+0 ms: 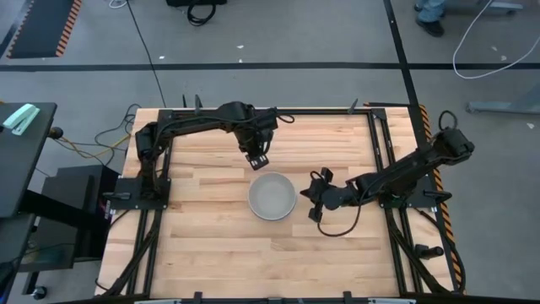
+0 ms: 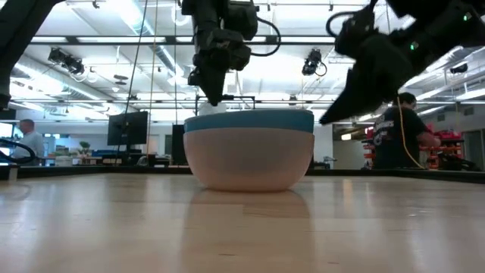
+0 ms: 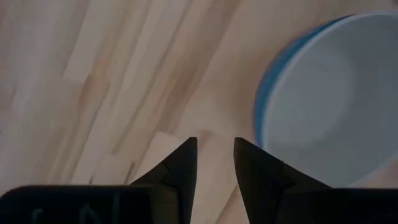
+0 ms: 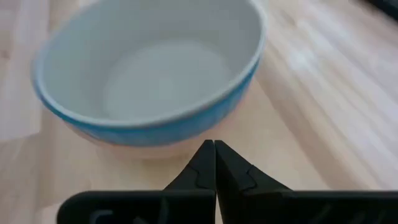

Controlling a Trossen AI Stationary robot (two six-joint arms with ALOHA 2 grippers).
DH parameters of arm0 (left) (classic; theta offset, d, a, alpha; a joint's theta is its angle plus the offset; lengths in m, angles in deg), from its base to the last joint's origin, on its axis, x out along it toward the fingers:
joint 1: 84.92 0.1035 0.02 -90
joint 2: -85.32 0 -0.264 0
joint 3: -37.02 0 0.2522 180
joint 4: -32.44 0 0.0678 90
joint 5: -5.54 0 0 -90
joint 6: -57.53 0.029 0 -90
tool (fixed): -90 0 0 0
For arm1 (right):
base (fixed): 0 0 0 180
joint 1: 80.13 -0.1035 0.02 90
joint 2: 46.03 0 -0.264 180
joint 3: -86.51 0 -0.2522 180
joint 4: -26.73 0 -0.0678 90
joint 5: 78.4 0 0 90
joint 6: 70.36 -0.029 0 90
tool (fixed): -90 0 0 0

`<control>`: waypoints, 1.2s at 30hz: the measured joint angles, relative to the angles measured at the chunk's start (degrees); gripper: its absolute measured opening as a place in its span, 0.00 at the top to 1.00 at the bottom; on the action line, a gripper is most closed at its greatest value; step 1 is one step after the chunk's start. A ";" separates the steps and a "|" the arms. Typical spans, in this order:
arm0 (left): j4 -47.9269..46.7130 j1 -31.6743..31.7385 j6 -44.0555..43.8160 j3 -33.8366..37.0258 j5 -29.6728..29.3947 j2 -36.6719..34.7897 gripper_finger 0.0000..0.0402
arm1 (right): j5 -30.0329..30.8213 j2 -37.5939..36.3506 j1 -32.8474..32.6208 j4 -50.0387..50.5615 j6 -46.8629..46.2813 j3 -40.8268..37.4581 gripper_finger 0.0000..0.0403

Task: Nest bowls inside each other
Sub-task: Stack the gray bowl on the blue bowl

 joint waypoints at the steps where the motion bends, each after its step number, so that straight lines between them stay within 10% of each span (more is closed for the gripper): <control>1: -0.45 0.21 0.00 0.00 -0.34 0.00 0.72 | 0.04 -0.87 0.00 -0.27 0.78 0.01 1.00; 36: -0.24 0.97 -0.09 0.00 -3.75 0.00 0.73 | -2.27 3.02 0.85 -6.64 5.28 1.69 1.00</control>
